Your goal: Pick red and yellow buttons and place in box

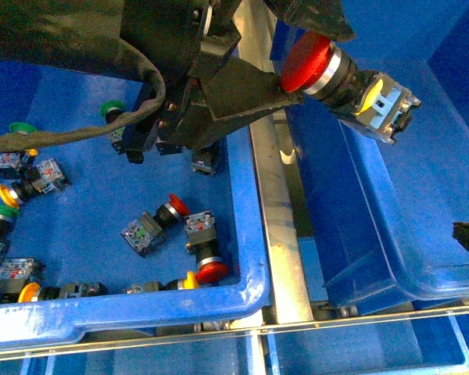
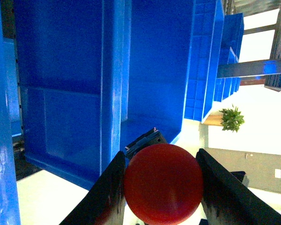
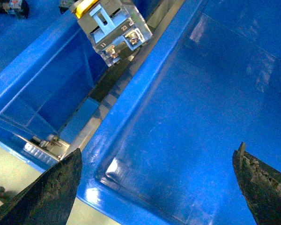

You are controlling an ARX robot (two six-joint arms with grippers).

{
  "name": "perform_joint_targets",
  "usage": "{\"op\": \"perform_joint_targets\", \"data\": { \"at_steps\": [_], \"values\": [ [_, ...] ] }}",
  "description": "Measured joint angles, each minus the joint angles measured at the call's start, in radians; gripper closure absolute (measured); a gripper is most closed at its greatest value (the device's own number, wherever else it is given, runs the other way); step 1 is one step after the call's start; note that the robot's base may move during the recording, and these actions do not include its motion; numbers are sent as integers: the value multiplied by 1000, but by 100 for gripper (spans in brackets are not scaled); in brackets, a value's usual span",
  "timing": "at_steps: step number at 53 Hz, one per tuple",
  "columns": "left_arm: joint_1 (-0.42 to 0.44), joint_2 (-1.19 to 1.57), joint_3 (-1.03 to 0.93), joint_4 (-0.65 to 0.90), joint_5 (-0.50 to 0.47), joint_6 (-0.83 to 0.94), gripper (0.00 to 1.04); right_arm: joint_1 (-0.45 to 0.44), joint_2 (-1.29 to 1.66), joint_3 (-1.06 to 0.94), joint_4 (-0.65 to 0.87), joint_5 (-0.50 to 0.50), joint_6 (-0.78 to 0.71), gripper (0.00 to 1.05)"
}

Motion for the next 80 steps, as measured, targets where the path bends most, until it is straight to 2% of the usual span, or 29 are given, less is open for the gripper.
{"op": "perform_joint_targets", "data": {
  "at_steps": [7,23,54,65,80],
  "values": [
    [-14,16,0,-1,-11,0,69,-10,57,5,52,0,-67,7],
    [-80,29,33,-2,-36,-11,69,-134,129,27,125,-18,-187,7],
    [-117,84,84,14,-73,-42,69,-233,172,36,153,-91,-244,7],
    [-111,89,84,45,-54,-63,69,-223,193,36,192,-116,-242,7],
    [-73,89,64,50,-40,-70,69,-69,315,51,282,-97,-285,7]
  ]
}}
